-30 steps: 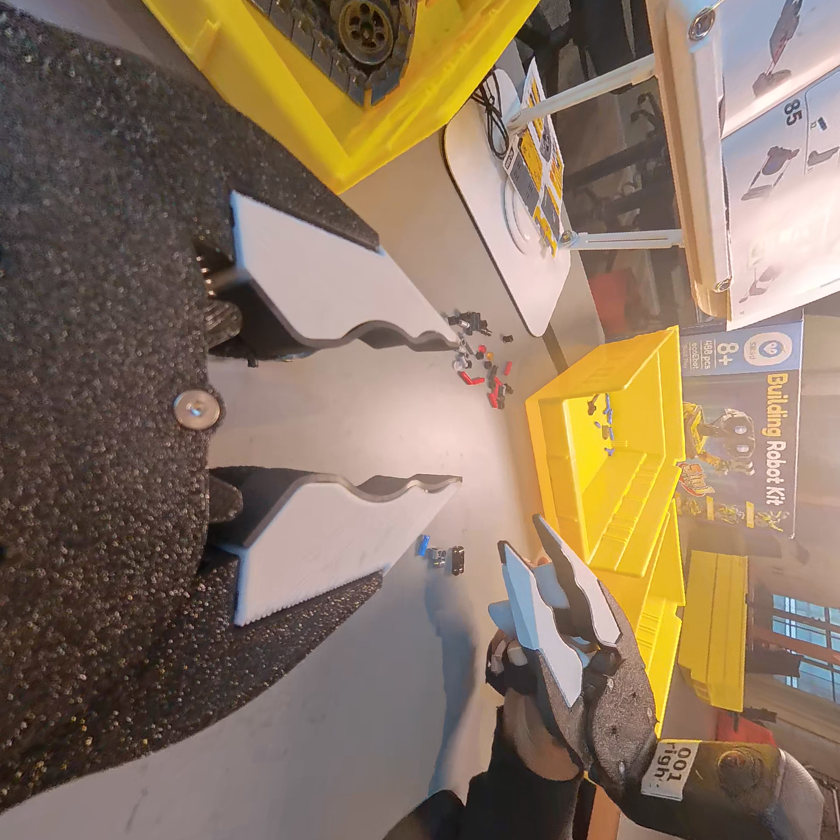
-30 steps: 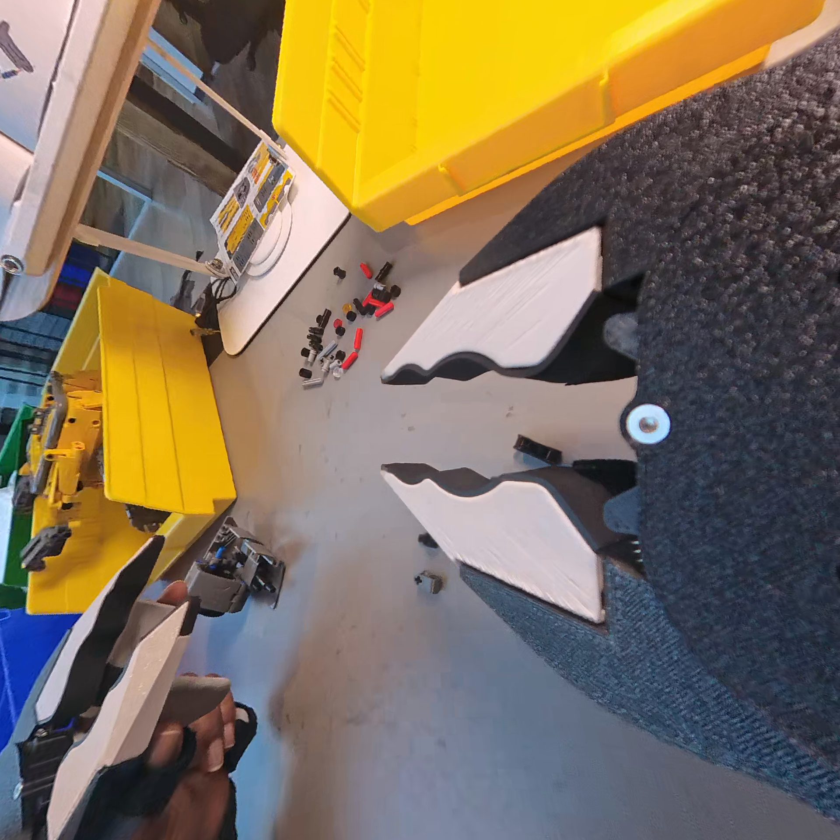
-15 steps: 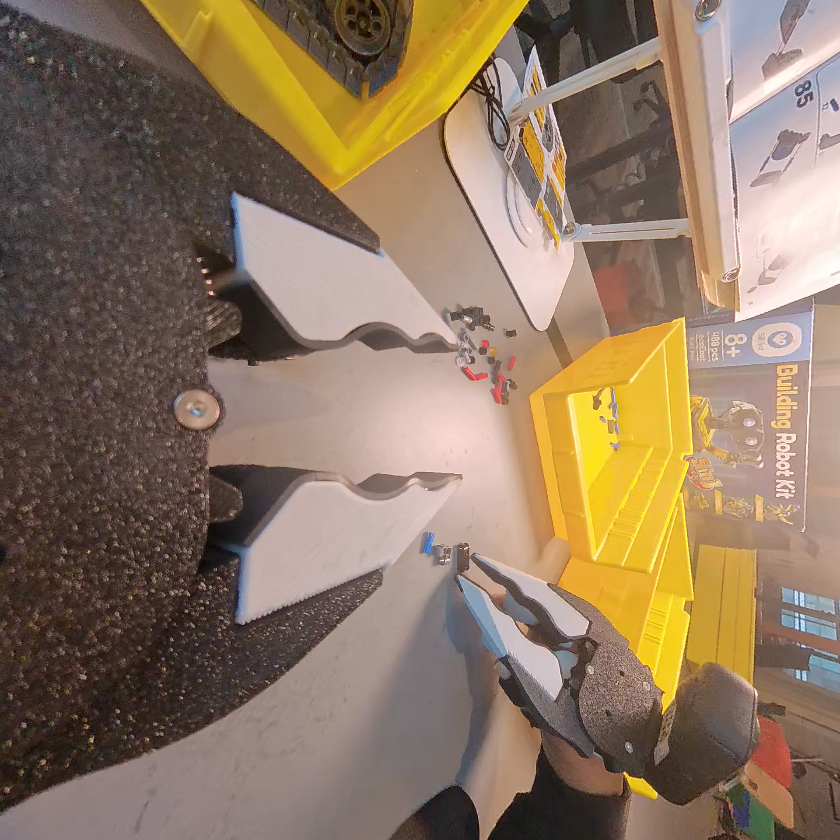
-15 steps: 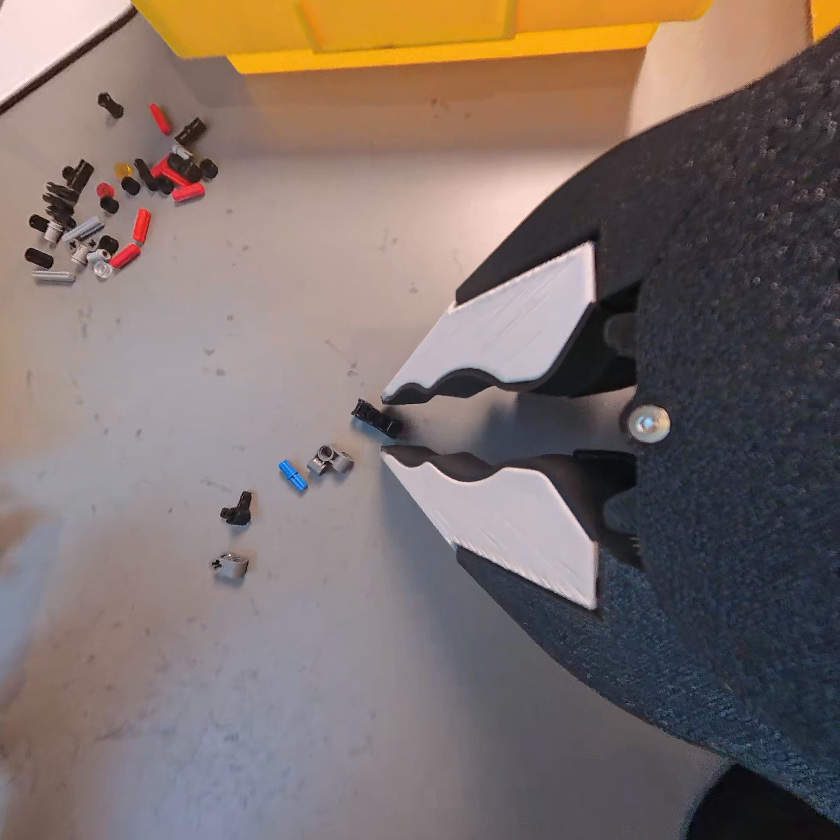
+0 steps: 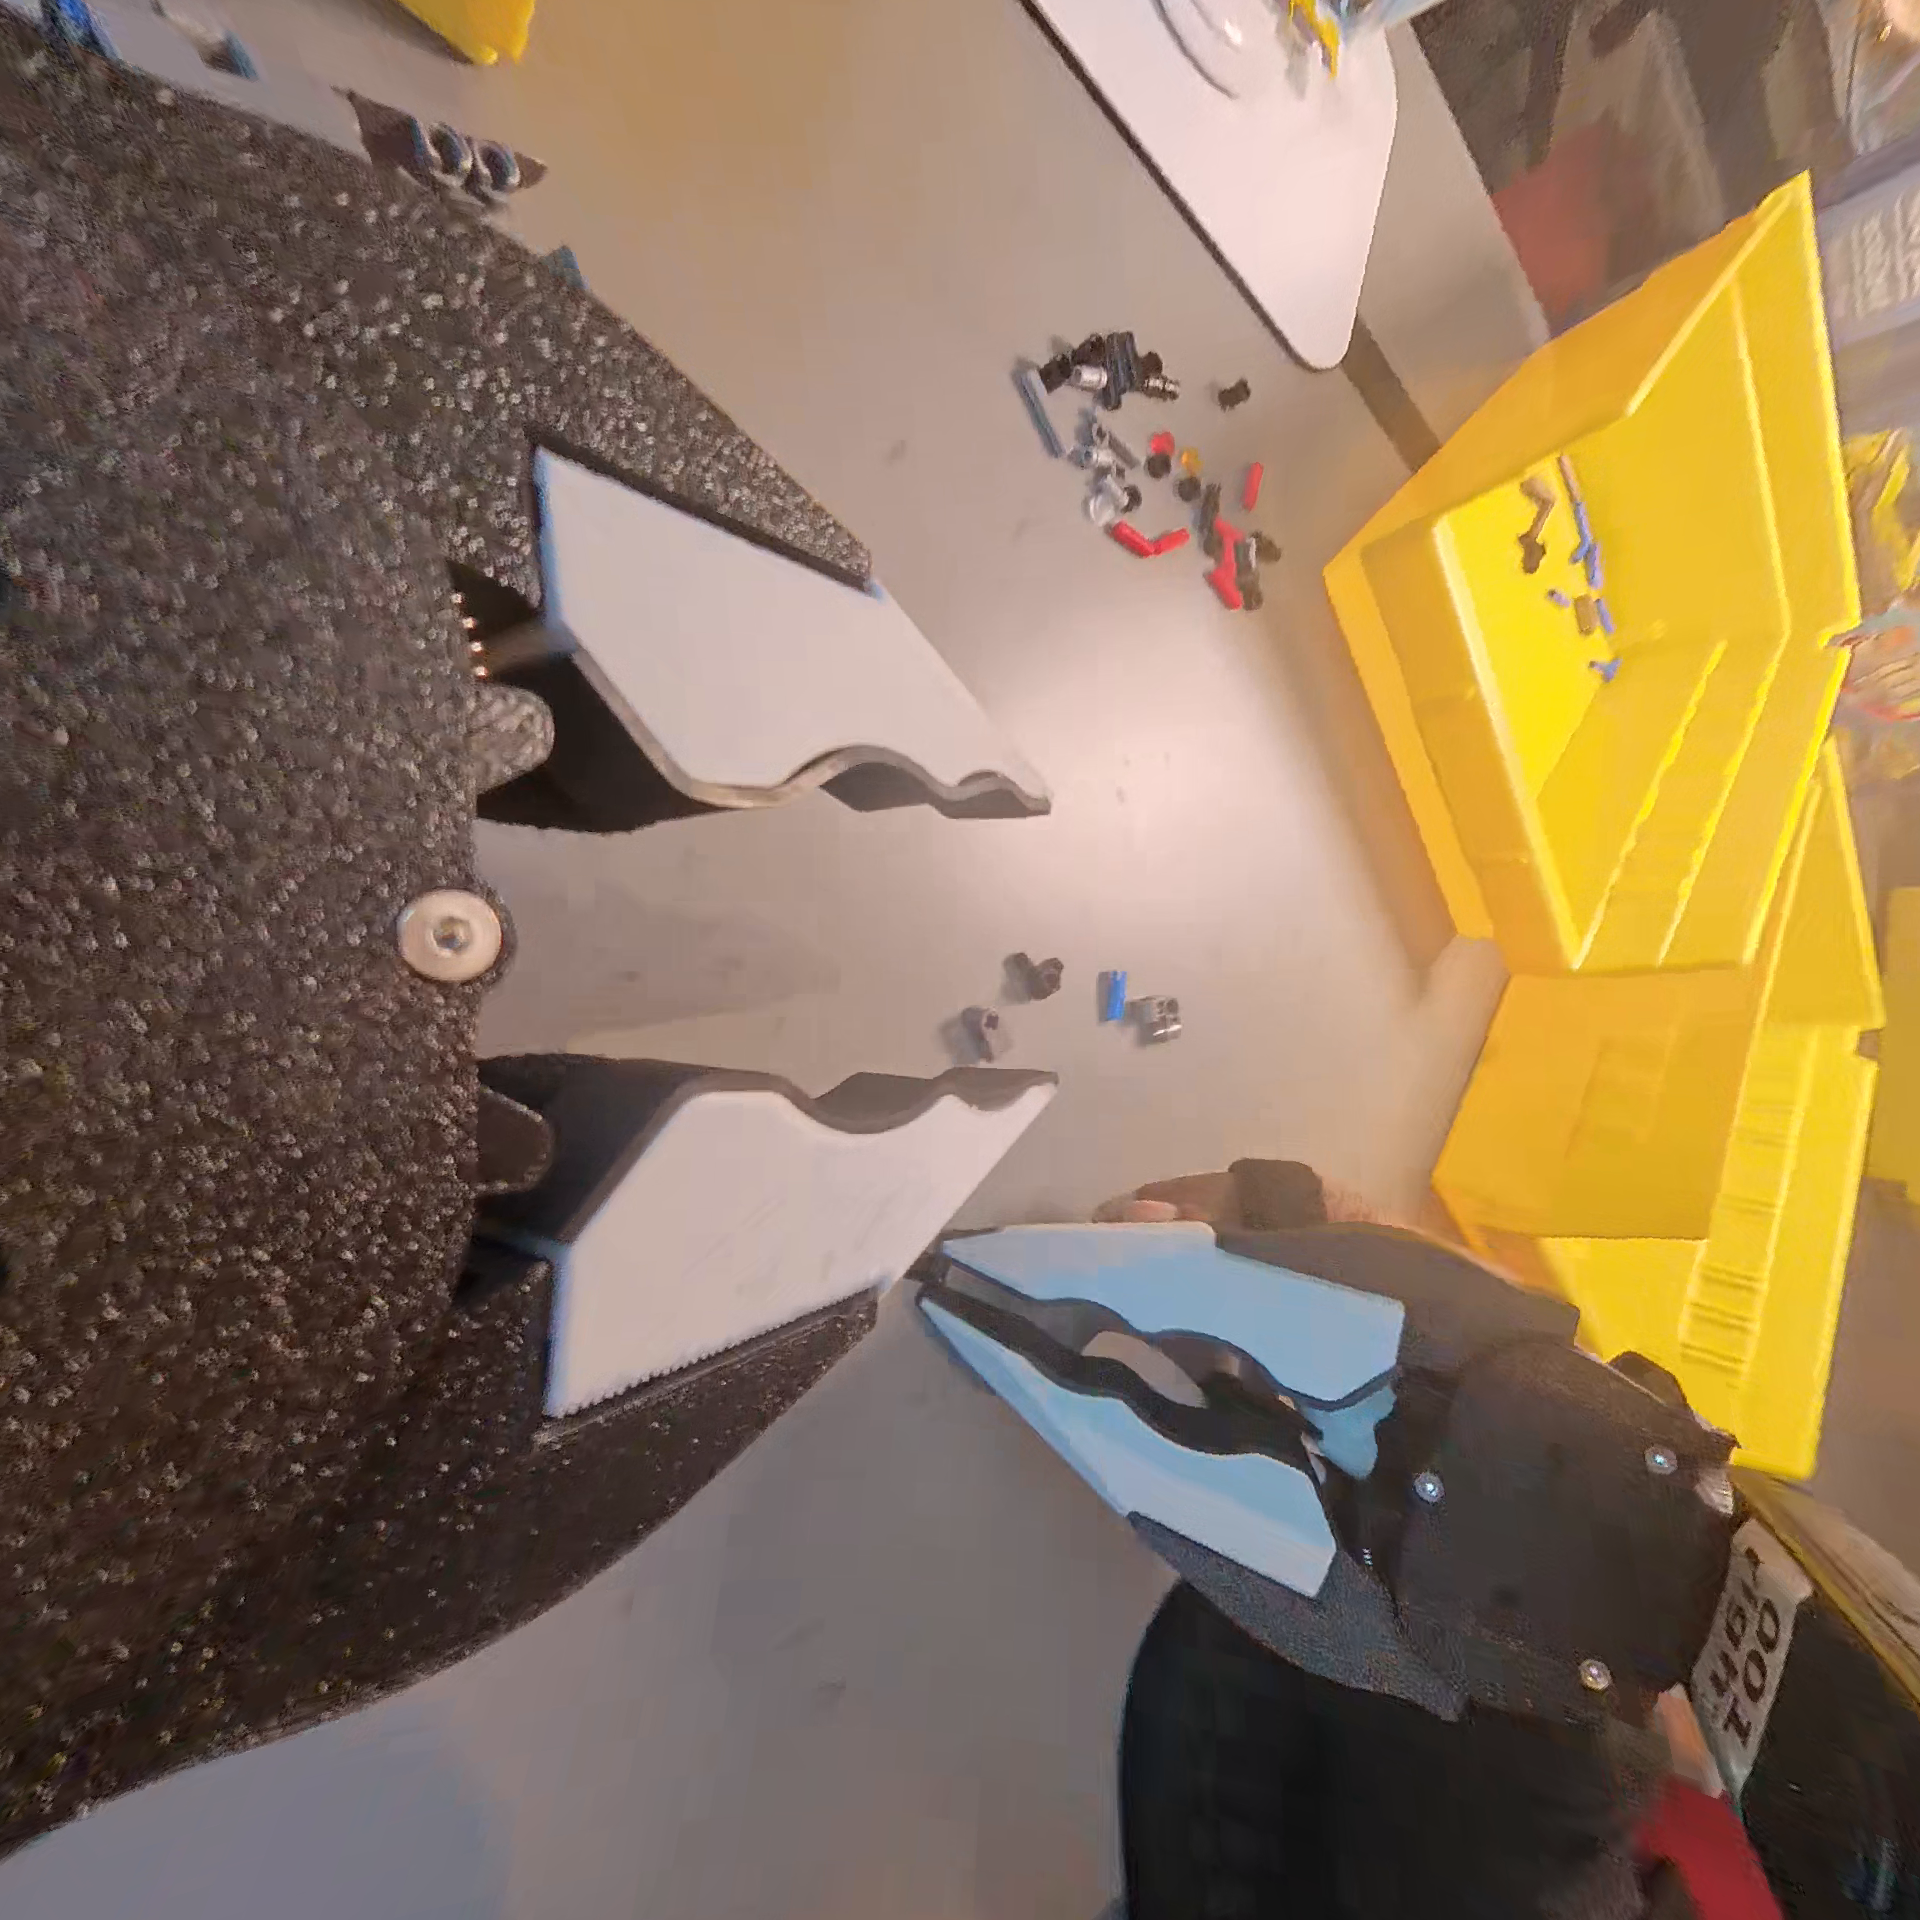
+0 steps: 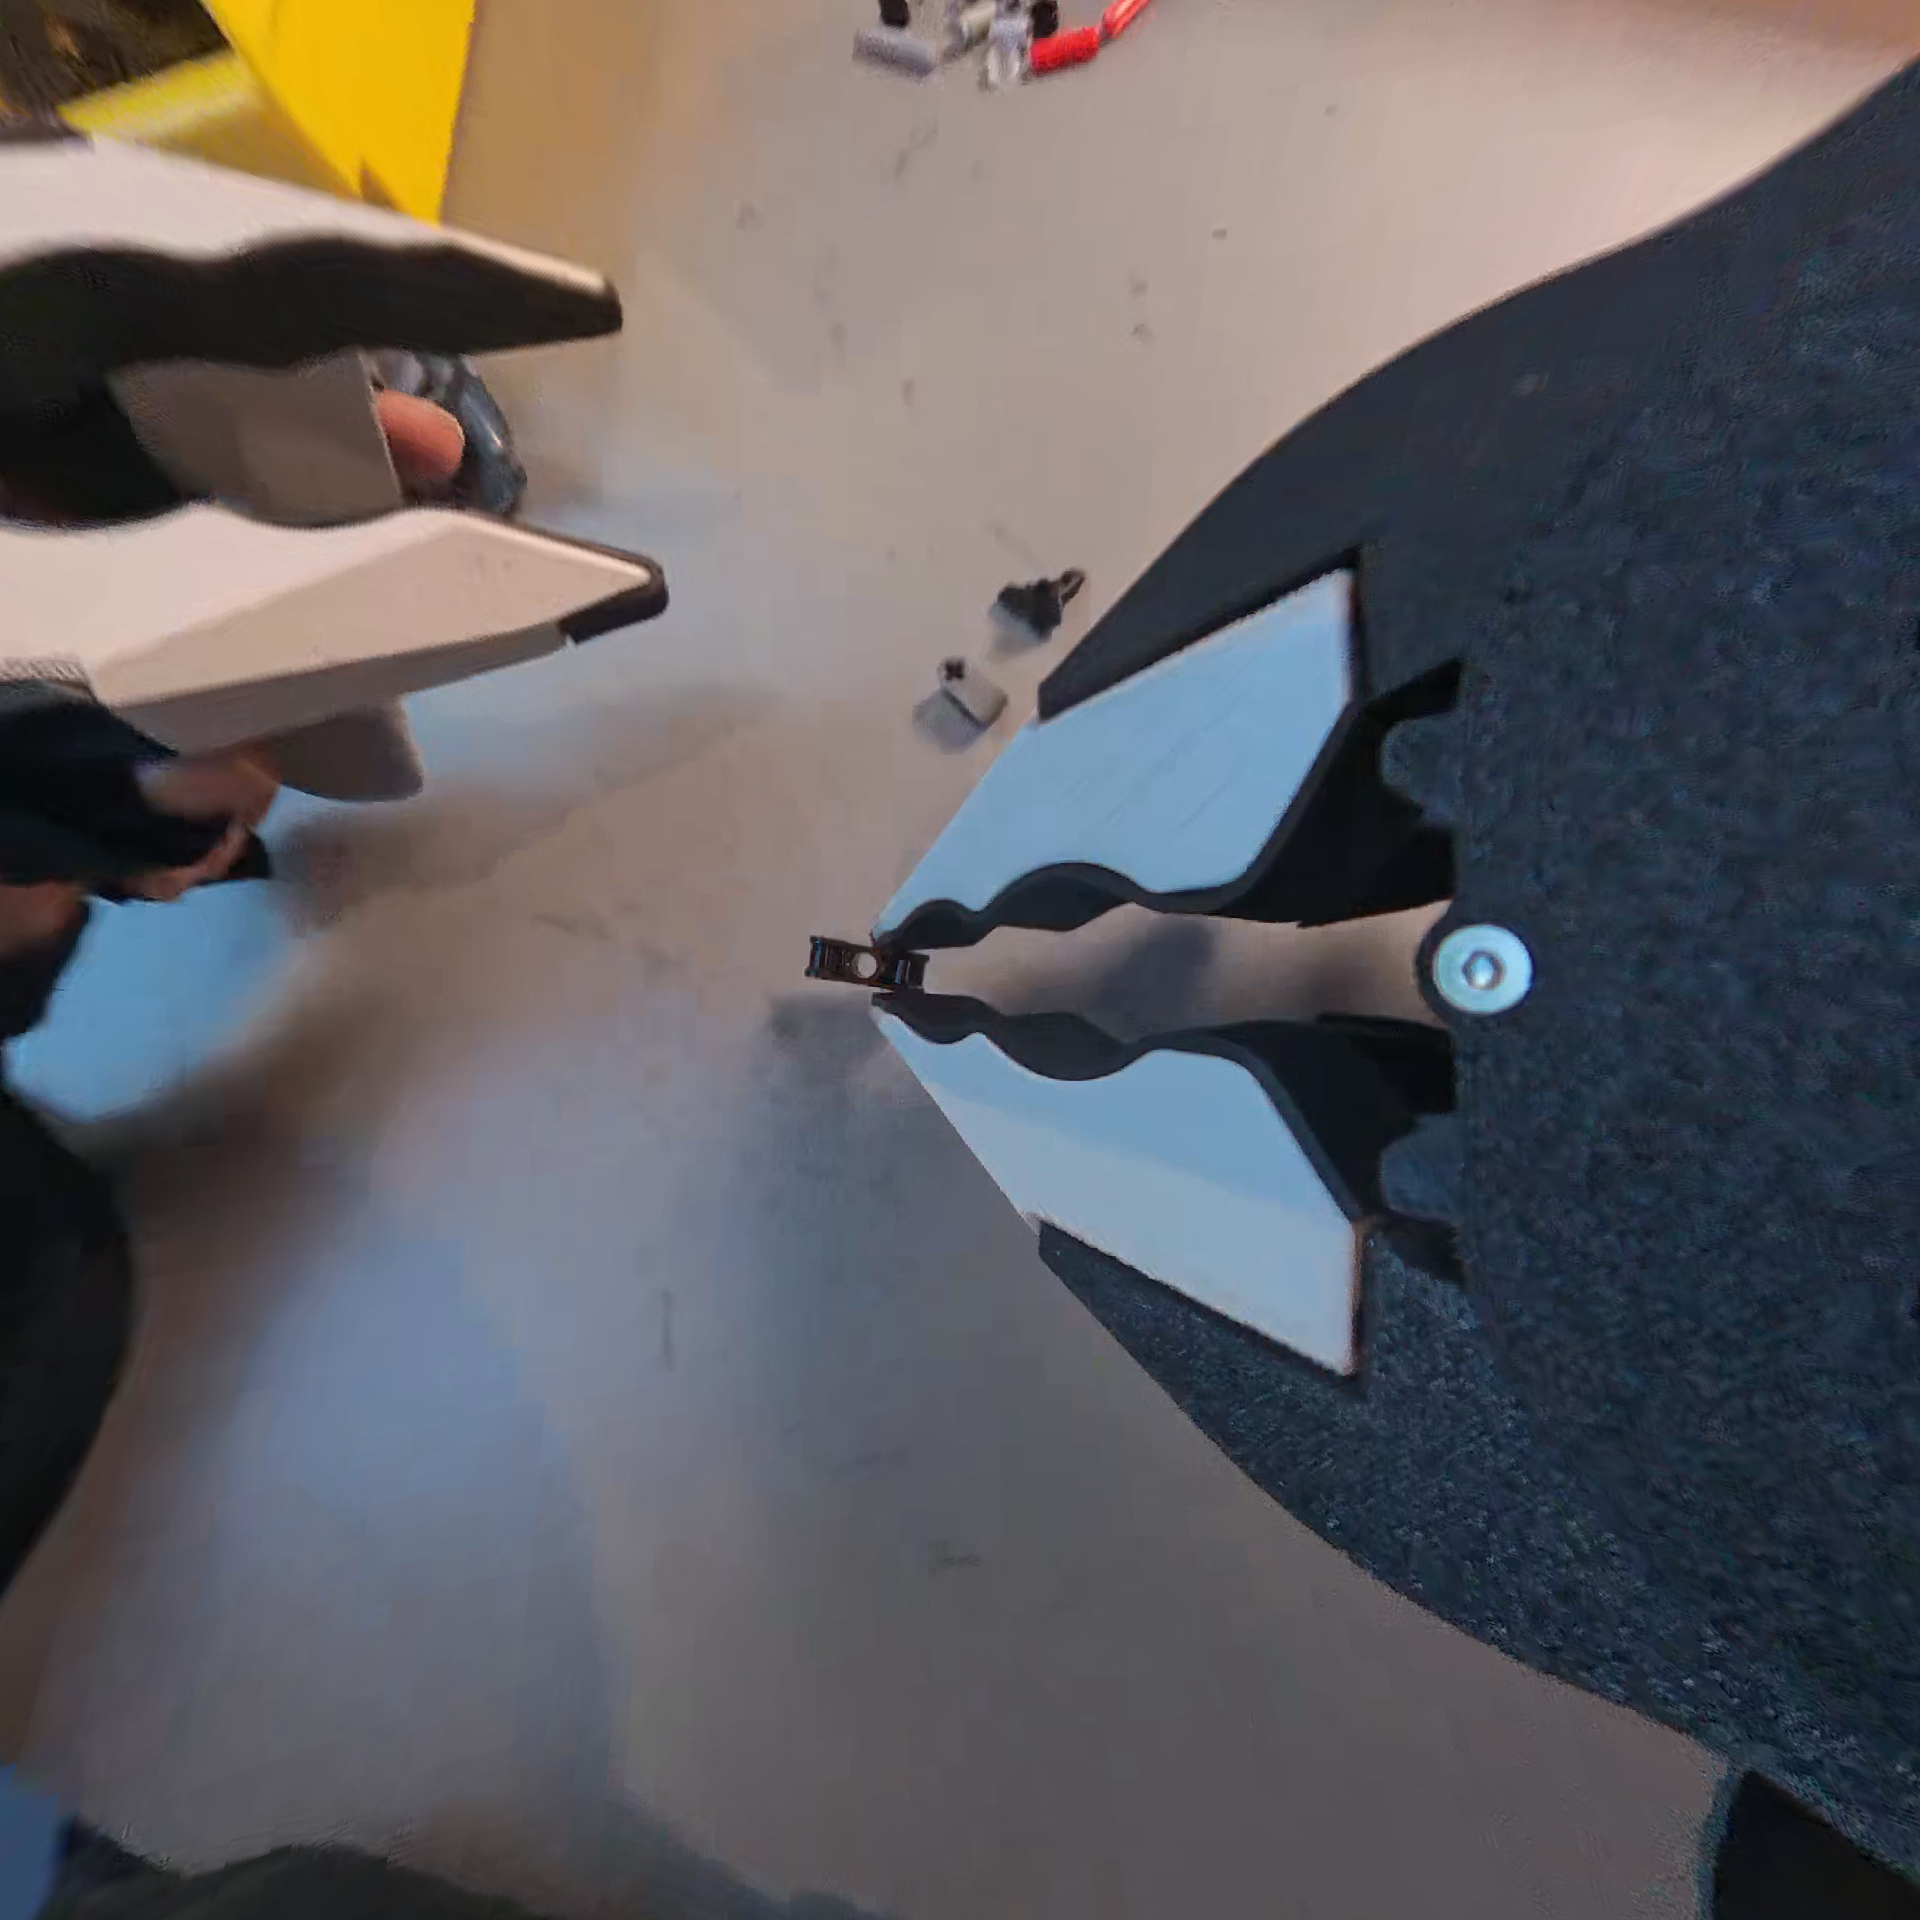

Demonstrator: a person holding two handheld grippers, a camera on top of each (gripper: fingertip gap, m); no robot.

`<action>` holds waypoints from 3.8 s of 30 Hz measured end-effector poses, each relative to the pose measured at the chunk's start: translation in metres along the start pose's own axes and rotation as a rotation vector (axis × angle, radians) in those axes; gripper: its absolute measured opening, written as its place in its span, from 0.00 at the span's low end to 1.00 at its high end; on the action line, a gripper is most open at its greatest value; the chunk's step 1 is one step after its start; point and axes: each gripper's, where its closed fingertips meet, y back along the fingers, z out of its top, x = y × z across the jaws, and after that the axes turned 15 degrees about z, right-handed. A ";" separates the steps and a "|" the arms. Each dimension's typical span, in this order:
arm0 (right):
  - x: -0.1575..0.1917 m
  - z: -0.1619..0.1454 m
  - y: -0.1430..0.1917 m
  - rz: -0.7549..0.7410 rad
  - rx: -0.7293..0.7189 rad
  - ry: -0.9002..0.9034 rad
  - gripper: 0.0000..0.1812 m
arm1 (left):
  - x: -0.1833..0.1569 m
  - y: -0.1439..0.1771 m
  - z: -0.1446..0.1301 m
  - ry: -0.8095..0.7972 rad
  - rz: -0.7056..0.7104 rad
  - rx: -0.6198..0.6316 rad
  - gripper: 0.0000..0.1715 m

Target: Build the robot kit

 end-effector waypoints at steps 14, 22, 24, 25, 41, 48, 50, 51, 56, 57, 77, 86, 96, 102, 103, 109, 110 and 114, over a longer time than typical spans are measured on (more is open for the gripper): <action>0.001 -0.002 -0.009 0.030 -0.008 -0.061 0.11 | -0.034 0.002 -0.035 -0.139 -0.180 0.174 0.23; -0.019 0.019 0.003 -0.239 0.018 0.253 0.04 | -0.058 0.014 -0.040 0.064 -0.389 0.277 0.23; -0.027 0.029 0.017 -0.351 0.015 0.343 0.04 | -0.056 0.015 -0.032 0.123 -0.403 0.249 0.21; -0.030 0.033 0.022 -0.397 0.018 0.391 0.04 | -0.055 0.016 -0.025 0.156 -0.415 0.219 0.20; -0.015 0.036 0.029 -0.161 -0.223 0.119 0.17 | -0.052 0.014 -0.009 0.024 -0.331 0.089 0.04; -0.013 0.024 0.023 -0.104 -0.201 0.052 0.10 | -0.065 0.011 -0.018 -0.058 -0.354 0.105 0.04; -0.010 0.024 0.021 -0.079 -0.202 0.047 0.07 | -0.067 0.011 -0.019 -0.071 -0.358 0.108 0.04; -0.008 0.024 0.021 -0.068 -0.208 0.044 0.06 | -0.069 0.012 -0.019 -0.072 -0.368 0.104 0.04; -0.006 0.022 0.020 -0.044 -0.194 0.027 0.05 | -0.073 0.011 -0.021 -0.071 -0.376 0.115 0.04; -0.006 0.020 0.018 -0.043 -0.181 0.020 0.05 | -0.073 0.010 -0.023 -0.071 -0.374 0.128 0.04; -0.010 -0.004 -0.003 -0.031 -0.032 -0.073 0.11 | -0.071 -0.002 -0.061 -0.224 -0.274 0.321 0.04; -0.069 -0.021 0.044 -0.185 -0.075 -0.180 0.12 | -0.070 0.002 -0.059 -0.203 -0.288 0.321 0.12; -0.070 -0.032 0.025 -0.095 0.089 -0.151 0.05 | -0.036 -0.005 -0.042 -0.139 -0.143 0.228 0.13; -0.034 0.028 0.034 0.070 -0.204 -0.181 0.05 | -0.033 -0.004 -0.016 -0.283 -0.039 0.075 0.11; -0.029 0.034 0.033 0.093 -0.232 -0.191 0.05 | -0.037 -0.002 -0.013 -0.325 -0.039 0.046 0.09; -0.026 0.040 0.038 0.139 -0.301 -0.265 0.05 | -0.044 0.003 -0.006 -0.437 -0.028 -0.008 0.01; -0.027 0.039 0.038 0.135 -0.306 -0.277 0.05 | -0.043 0.003 -0.006 -0.448 -0.019 -0.012 0.02; -0.025 0.036 0.039 0.156 -0.312 -0.319 0.05 | -0.044 0.004 -0.003 -0.495 -0.001 -0.035 0.06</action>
